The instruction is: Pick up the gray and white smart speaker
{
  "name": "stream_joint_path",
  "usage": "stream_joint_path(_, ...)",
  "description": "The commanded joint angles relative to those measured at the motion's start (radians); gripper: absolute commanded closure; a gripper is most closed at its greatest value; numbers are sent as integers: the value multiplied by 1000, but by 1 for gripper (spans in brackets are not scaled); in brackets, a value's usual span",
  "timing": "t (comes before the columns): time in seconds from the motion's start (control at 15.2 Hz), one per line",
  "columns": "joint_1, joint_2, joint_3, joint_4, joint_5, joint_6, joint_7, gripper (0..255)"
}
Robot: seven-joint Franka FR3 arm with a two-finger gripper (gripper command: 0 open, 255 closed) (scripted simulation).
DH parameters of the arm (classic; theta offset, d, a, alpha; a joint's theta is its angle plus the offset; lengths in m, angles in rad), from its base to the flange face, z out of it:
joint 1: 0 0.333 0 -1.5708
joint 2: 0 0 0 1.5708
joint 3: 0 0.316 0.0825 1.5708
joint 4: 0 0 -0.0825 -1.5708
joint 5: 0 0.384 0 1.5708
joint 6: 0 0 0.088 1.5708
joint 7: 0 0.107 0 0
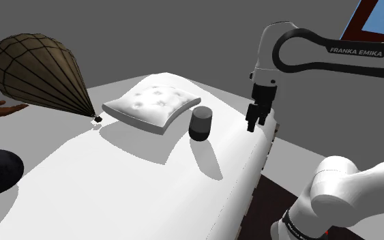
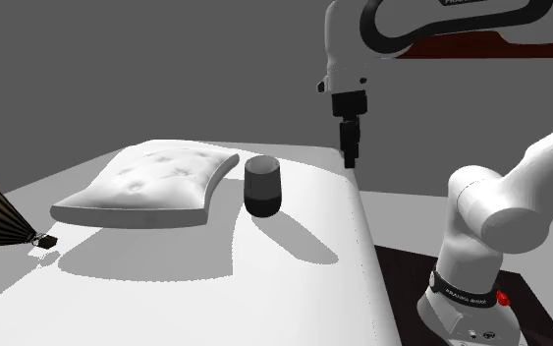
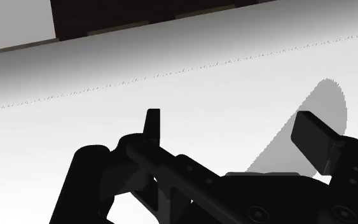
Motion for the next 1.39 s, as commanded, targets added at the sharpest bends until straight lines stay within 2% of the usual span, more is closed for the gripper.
stream_joint_path(0.0, 0, 0, 0, 0, 0, 0, 0, 0)
stream_joint_path(0.46, 27, 169, 104, 111, -18, 183, 91, 0)
stream_joint_path(0.92, 32, 349, 205, 266, -94, 317, 199, 0)
stream_joint_path(1.32, 33, 353, 208, 203, -97, 385, 208, 0)
